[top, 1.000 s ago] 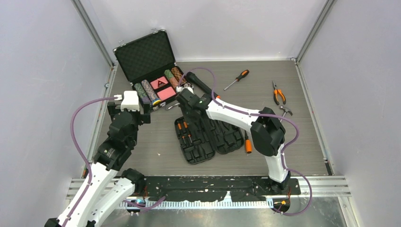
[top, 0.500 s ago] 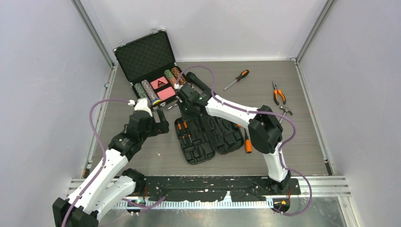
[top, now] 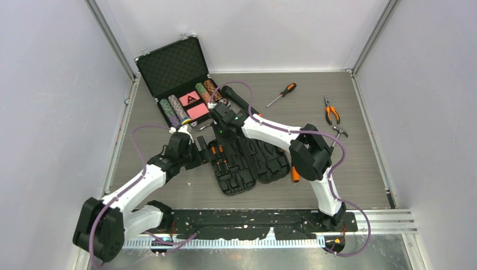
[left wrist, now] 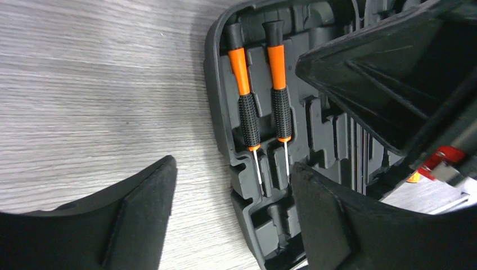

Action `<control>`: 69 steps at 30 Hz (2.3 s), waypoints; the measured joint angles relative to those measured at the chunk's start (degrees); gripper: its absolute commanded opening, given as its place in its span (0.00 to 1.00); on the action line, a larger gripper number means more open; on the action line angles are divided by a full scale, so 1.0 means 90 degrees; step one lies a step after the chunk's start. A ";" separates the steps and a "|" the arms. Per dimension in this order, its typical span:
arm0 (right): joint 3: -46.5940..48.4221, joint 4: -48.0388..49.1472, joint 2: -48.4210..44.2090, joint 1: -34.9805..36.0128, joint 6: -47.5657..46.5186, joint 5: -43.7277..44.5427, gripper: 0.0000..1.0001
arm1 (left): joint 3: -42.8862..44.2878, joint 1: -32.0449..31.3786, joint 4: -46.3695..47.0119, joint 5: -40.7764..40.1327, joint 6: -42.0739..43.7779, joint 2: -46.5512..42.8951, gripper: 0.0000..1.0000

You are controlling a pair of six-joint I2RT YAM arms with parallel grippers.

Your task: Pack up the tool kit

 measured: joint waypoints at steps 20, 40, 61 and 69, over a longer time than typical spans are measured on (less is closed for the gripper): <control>-0.0005 -0.0005 0.0163 -0.0002 0.0012 0.0109 0.06 | -0.0056 0.0002 0.0816 0.0563 -0.0287 0.1341 0.27; 0.0134 -0.0175 0.0413 0.0044 0.0056 0.0236 0.05 | -0.0056 0.0049 0.0945 0.0721 -0.0418 0.1440 0.07; 0.0641 -0.0687 0.0835 0.0423 -0.0192 0.1268 0.05 | -0.0056 0.0073 0.0930 0.0600 -0.0393 0.1418 0.06; 0.0546 -0.0614 0.0857 0.0418 -0.0165 0.1137 0.05 | -0.0090 0.0073 0.0933 0.0561 -0.0393 0.1345 0.05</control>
